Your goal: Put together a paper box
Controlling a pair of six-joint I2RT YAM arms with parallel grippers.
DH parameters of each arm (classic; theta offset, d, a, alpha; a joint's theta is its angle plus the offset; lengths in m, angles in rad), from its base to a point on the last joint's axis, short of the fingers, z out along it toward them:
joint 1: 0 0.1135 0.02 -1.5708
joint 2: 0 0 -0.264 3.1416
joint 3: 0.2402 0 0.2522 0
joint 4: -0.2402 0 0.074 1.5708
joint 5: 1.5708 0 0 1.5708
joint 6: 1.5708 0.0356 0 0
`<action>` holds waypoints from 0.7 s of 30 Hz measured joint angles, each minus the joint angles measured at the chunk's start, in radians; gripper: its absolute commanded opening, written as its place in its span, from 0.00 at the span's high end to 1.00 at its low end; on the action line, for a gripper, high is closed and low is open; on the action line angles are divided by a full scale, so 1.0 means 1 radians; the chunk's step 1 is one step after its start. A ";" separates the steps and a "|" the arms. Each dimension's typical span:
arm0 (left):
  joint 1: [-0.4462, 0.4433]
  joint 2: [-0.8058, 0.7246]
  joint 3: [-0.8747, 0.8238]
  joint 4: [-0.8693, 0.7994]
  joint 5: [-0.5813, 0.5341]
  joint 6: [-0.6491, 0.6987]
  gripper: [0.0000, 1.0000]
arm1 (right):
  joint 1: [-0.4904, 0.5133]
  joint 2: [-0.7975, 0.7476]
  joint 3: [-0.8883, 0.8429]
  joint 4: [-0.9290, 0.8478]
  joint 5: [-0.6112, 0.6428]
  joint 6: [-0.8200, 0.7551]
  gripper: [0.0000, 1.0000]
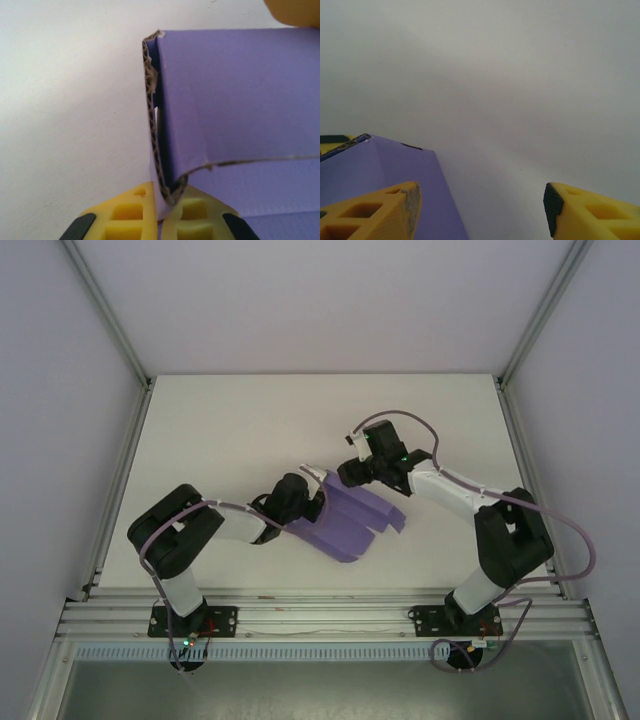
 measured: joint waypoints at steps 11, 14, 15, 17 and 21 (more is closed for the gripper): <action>0.000 0.011 0.052 -0.012 -0.024 -0.050 0.73 | -0.001 0.015 0.016 -0.005 -0.039 -0.047 0.35; 0.000 0.014 0.077 -0.018 -0.040 -0.045 0.74 | -0.001 0.024 0.027 -0.013 -0.038 -0.053 0.35; 0.000 0.021 0.084 -0.021 -0.043 -0.045 0.77 | -0.002 0.026 0.032 -0.016 -0.037 -0.053 0.35; 0.000 0.038 0.099 -0.020 -0.056 -0.032 0.92 | -0.003 0.032 0.040 -0.024 -0.038 -0.058 0.35; 0.002 0.063 0.125 -0.018 -0.078 -0.006 1.00 | -0.010 0.036 0.046 -0.026 -0.030 -0.055 0.31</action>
